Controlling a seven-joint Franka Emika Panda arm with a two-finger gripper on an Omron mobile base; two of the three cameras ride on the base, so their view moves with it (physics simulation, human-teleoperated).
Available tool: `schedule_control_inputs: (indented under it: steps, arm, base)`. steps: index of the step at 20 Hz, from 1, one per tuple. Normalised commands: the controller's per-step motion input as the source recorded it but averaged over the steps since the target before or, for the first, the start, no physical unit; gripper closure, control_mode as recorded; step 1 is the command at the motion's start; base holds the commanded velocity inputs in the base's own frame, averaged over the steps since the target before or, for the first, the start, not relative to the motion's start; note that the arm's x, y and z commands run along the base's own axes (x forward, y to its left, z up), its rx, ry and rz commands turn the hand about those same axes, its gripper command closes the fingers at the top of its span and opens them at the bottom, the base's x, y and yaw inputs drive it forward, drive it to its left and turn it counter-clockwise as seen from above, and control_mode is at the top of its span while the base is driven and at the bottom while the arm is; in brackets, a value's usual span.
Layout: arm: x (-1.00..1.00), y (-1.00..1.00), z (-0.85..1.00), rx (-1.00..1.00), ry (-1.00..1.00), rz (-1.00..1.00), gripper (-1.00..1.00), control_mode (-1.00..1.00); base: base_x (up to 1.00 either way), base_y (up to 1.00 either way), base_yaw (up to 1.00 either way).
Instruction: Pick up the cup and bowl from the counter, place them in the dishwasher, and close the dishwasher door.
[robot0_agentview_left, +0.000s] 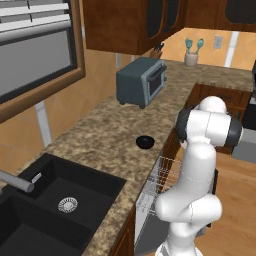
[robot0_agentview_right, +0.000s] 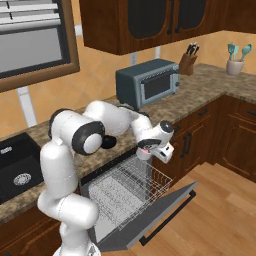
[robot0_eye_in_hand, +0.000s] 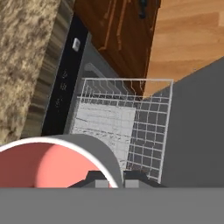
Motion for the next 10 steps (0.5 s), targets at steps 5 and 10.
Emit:
schedule_control_inputs:
  steps: [5,10]
  arm:
    - [-0.56,-0.06,-0.69,0.02,-0.03,0.0,1.0,-1.0]
    - [0.02,0.0,-0.85,0.03,0.0,0.0,1.0,-1.0]
  base:
    - [0.0,0.0,0.0]
    - [0.0,0.0,0.0]
